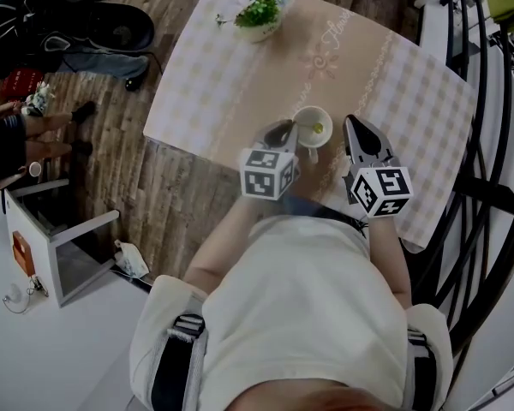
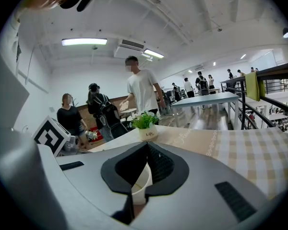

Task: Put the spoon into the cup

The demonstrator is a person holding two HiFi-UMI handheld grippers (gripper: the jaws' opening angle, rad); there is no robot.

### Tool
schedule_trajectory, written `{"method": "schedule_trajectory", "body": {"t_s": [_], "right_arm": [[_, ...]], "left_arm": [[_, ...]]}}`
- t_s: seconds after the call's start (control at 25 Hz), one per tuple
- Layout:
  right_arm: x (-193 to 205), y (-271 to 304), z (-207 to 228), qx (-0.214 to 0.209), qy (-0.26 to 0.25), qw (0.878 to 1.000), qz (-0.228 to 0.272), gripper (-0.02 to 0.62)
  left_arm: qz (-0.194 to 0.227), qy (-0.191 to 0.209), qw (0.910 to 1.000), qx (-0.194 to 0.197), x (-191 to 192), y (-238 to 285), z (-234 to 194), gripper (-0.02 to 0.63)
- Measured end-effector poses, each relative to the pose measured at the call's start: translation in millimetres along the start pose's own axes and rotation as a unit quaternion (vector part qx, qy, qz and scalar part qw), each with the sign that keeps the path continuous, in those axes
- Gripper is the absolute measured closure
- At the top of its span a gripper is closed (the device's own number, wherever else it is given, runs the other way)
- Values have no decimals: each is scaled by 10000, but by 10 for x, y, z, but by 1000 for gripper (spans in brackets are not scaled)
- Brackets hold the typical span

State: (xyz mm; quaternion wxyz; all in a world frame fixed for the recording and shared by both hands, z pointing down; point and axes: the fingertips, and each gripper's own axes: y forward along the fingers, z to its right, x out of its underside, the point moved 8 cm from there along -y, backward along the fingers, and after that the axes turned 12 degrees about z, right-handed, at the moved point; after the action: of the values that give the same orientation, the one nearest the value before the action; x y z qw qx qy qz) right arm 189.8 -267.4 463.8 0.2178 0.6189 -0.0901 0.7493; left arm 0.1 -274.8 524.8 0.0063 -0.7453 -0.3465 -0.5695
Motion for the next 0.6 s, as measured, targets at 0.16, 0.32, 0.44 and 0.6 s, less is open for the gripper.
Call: {"method": "schedule_trajectory", "body": {"t_s": [0.16, 0.32, 0.44, 0.6], "right_arm": [[-3, -5, -38, -29, -10, 10000, 8, 595], [2, -19, -86, -52, -22, 10000, -3, 594], [7, -43, -137, -56, -38, 10000, -8, 594], [19, -92, -213, -58, -53, 10000, -9, 595]], "left_arm": [[17, -48, 10000, -73, 17, -43, -32, 595], [14, -107, 9999, -71, 35, -75, -62, 497], [50, -119, 9999, -86, 38, -113, -86, 488], [87, -166, 9998, -105, 42, -196, -112, 485]]}}
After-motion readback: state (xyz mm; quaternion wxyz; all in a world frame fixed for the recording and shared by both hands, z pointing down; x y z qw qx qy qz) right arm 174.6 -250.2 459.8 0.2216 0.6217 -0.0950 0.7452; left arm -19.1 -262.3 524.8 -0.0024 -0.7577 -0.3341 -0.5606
